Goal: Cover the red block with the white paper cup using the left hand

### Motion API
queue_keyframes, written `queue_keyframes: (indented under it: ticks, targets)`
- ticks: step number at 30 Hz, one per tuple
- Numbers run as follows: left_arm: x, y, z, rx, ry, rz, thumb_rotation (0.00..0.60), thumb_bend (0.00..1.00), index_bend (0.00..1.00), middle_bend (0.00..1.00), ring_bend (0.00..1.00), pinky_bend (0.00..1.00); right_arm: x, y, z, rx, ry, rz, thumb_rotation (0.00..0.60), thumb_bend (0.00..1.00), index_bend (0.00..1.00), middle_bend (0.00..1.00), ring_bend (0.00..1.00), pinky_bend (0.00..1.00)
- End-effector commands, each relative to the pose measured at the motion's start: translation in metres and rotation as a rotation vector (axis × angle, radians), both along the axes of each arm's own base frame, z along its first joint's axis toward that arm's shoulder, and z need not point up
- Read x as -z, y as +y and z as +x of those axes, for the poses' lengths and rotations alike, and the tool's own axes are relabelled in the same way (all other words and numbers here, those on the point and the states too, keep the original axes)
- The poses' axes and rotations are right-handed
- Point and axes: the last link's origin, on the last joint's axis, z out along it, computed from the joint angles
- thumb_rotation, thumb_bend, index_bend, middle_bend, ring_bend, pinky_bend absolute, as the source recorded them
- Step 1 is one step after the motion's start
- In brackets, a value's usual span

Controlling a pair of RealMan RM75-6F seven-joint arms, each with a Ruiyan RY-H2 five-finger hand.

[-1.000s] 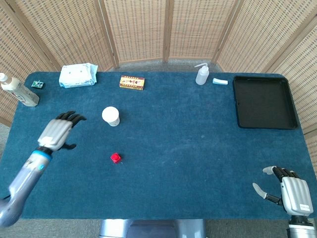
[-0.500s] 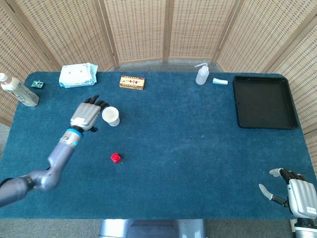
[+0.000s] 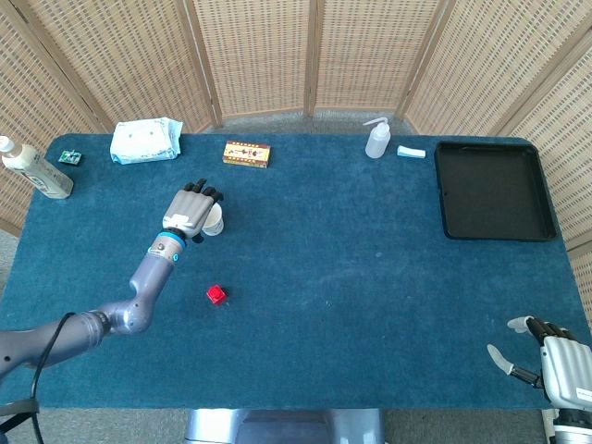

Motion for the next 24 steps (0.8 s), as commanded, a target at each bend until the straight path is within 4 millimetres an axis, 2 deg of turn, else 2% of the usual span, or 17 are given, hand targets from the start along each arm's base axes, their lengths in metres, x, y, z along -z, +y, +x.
queue_keyframes:
  ticks: [1,5,10,14,21,24]
  targets:
    - [0.004,0.003,0.002,0.009,0.016,0.009,0.6,0.16,0.24,0.18,0.0,0.12,0.0,-0.001,-0.001,0.002,0.001,0.0,0.144,0.28,0.39,0.42,0.4,0.38]
    - [0.006,0.006,0.003,0.01,0.019,0.021,0.6,0.17,0.29,0.18,0.0,0.12,0.003,-0.002,-0.001,0.0,0.0,0.005,0.147,0.28,0.39,0.42,0.4,0.38]
    - [0.008,0.006,0.002,0.013,0.02,0.033,0.6,0.19,0.46,0.18,0.0,0.12,0.006,-0.002,-0.001,0.001,-0.006,0.011,0.143,0.28,0.4,0.42,0.4,0.38]
    - [0.008,0.006,0.0,-0.015,-0.037,0.042,0.6,0.2,0.48,0.18,0.0,0.12,0.01,0.0,-0.002,0.006,-0.012,0.022,0.14,0.28,0.4,0.42,0.4,0.38]
    - [-0.004,-0.001,-0.006,-0.186,-0.296,-0.002,0.6,0.2,0.49,0.18,0.0,0.12,0.009,0.001,-0.001,-0.003,-0.017,0.014,0.143,0.28,0.4,0.42,0.4,0.38]
    - [-0.011,-0.008,-0.013,-0.339,-0.498,-0.068,0.6,0.19,0.49,0.18,0.0,0.12,0.01,0.001,-0.002,-0.003,-0.024,0.016,0.143,0.28,0.4,0.42,0.4,0.38]
